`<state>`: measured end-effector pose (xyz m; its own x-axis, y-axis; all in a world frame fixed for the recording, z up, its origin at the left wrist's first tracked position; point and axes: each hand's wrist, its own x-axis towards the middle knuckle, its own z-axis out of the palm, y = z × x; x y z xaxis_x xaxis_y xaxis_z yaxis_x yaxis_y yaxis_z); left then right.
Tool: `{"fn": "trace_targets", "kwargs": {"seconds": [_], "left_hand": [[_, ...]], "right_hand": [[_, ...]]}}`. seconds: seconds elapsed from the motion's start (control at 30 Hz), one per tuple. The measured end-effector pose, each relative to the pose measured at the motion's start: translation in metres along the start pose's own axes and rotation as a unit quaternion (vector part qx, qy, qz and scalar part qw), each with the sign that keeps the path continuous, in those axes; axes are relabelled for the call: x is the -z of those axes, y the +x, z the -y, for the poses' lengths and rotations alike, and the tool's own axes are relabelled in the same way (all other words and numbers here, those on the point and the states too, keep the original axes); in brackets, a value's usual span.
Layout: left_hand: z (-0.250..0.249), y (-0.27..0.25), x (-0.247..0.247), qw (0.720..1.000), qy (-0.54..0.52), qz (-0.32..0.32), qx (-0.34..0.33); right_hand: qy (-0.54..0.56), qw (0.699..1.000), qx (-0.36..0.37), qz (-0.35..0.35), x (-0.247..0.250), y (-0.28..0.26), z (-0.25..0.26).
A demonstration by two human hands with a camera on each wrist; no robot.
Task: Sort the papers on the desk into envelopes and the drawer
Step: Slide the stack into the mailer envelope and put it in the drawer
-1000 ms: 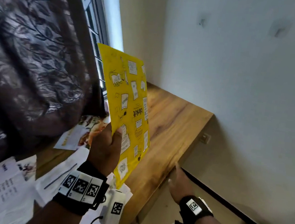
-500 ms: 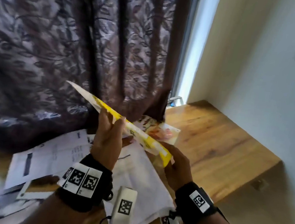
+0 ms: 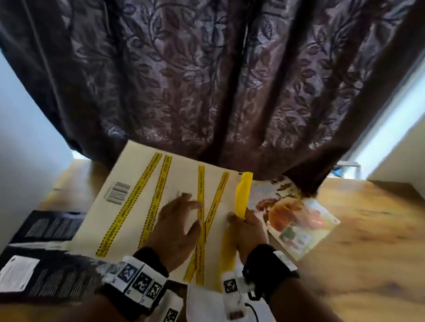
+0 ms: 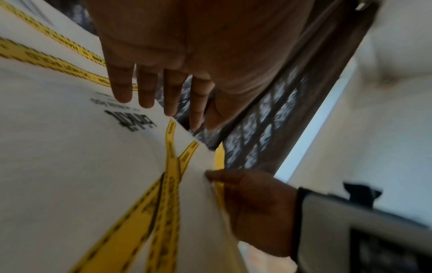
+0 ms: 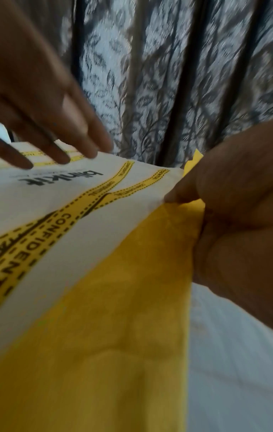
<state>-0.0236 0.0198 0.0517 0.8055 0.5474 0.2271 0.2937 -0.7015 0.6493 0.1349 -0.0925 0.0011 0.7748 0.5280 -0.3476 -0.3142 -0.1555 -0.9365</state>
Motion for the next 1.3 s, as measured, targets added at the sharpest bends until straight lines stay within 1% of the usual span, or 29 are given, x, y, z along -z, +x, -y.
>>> {"fn": "trace_targets", "kwargs": {"seconds": [0.07, 0.1, 0.17, 0.2, 0.23, 0.27, 0.33, 0.4, 0.43, 0.47, 0.5, 0.53, 0.57, 0.63, 0.7, 0.73, 0.8, 0.87, 0.93, 1.0, 1.03, 1.1, 1.13, 1.2, 1.23, 1.3], "left_hand": [[0.026, -0.005, -0.022, 0.990, 0.068, 0.105, 0.060], [0.037, -0.007, -0.035, 0.980, 0.103, 0.142, 0.097], [0.060, -0.011, -0.054, 0.954, 0.150, 0.200, 0.164], [0.071, -0.014, -0.059, 0.940, 0.161, 0.223, 0.202], [0.081, -0.017, -0.062, 0.931, 0.163, 0.232, 0.229], [0.088, -0.019, -0.064, 0.928, 0.163, 0.228, 0.245], [0.095, -0.023, -0.064, 0.932, 0.166, 0.188, 0.260], [0.087, -0.027, -0.060, 0.943, 0.165, 0.118, 0.263], [0.079, -0.029, -0.058, 0.953, 0.151, 0.074, 0.252], [0.068, -0.032, -0.056, 0.961, 0.128, 0.044, 0.240], [0.056, -0.035, -0.057, 0.967, 0.103, 0.042, 0.229], [0.044, -0.038, -0.058, 0.969, 0.078, 0.067, 0.223], [0.033, -0.041, -0.062, 0.967, 0.052, 0.107, 0.225], [0.021, -0.045, -0.076, 0.953, 0.030, 0.179, 0.244], [0.022, -0.046, -0.091, 0.937, 0.077, 0.223, 0.257], [0.025, -0.047, -0.098, 0.930, 0.103, 0.234, 0.262], [0.028, -0.047, -0.107, 0.926, 0.124, 0.235, 0.269], [0.028, -0.049, -0.111, 0.930, 0.130, 0.222, 0.262], [0.029, -0.052, -0.112, 0.936, 0.129, 0.212, 0.251], [0.031, -0.054, -0.111, 0.941, 0.118, 0.206, 0.243], [0.032, -0.054, -0.109, 0.943, 0.109, 0.203, 0.241], [0.034, -0.055, -0.109, 0.945, 0.098, 0.202, 0.239], [0.035, -0.056, -0.108, 0.946, 0.095, 0.203, 0.234], [0.038, -0.056, -0.107, 0.947, 0.089, 0.209, 0.227], [0.040, -0.056, -0.107, 0.947, 0.086, 0.212, 0.225], [0.043, -0.055, -0.107, 0.948, 0.084, 0.217, 0.218]], "right_hand": [[-0.063, 0.998, -0.019, 0.019, -0.004, 0.015, -0.010], [-0.114, 0.993, -0.023, 0.038, -0.002, 0.024, -0.014], [-0.230, 0.971, -0.006, 0.064, 0.007, 0.035, -0.013], [-0.271, 0.960, 0.009, 0.066, 0.015, 0.038, -0.012], [-0.294, 0.953, 0.029, 0.064, 0.026, 0.039, -0.011], [-0.306, 0.949, 0.046, 0.060, 0.041, 0.039, -0.011], [-0.335, 0.939, 0.066, 0.046, 0.074, 0.030, -0.012], [-0.408, 0.911, 0.065, 0.020, 0.107, 0.018, -0.018], [-0.446, 0.893, 0.053, 0.015, 0.121, 0.013, -0.020], [-0.477, 0.878, 0.035, 0.015, 0.133, 0.009, -0.022], [-0.496, 0.868, 0.013, 0.018, 0.141, 0.004, -0.022], [-0.505, 0.863, -0.010, 0.022, 0.146, 0.002, -0.022], [-0.506, 0.862, -0.031, 0.029, 0.148, -0.001, -0.020], [-0.492, 0.867, -0.063, 0.051, 0.146, -0.003, -0.020], [-0.467, 0.878, -0.088, 0.062, 0.135, -0.002, -0.022], [-0.447, 0.888, -0.095, 0.060, 0.129, 0.001, -0.025], [-0.412, 0.904, -0.101, 0.053, 0.119, 0.004, -0.032], [-0.392, 0.913, -0.108, 0.042, 0.108, 0.004, -0.038], [-0.376, 0.918, -0.113, 0.052, 0.098, 0.003, -0.043], [-0.391, 0.910, -0.125, 0.055, 0.084, 0.000, -0.047], [-0.414, 0.900, -0.125, 0.047, 0.079, -0.003, -0.049], [-0.479, 0.868, -0.131, 0.007, 0.072, -0.007, -0.052], [-0.499, 0.857, -0.130, -0.012, 0.070, -0.011, -0.050], [-0.513, 0.849, -0.124, -0.029, 0.066, -0.015, -0.045], [-0.504, 0.853, -0.132, -0.028, 0.064, -0.015, -0.041], [-0.445, 0.882, -0.155, -0.022, 0.060, -0.012, -0.037]]}}
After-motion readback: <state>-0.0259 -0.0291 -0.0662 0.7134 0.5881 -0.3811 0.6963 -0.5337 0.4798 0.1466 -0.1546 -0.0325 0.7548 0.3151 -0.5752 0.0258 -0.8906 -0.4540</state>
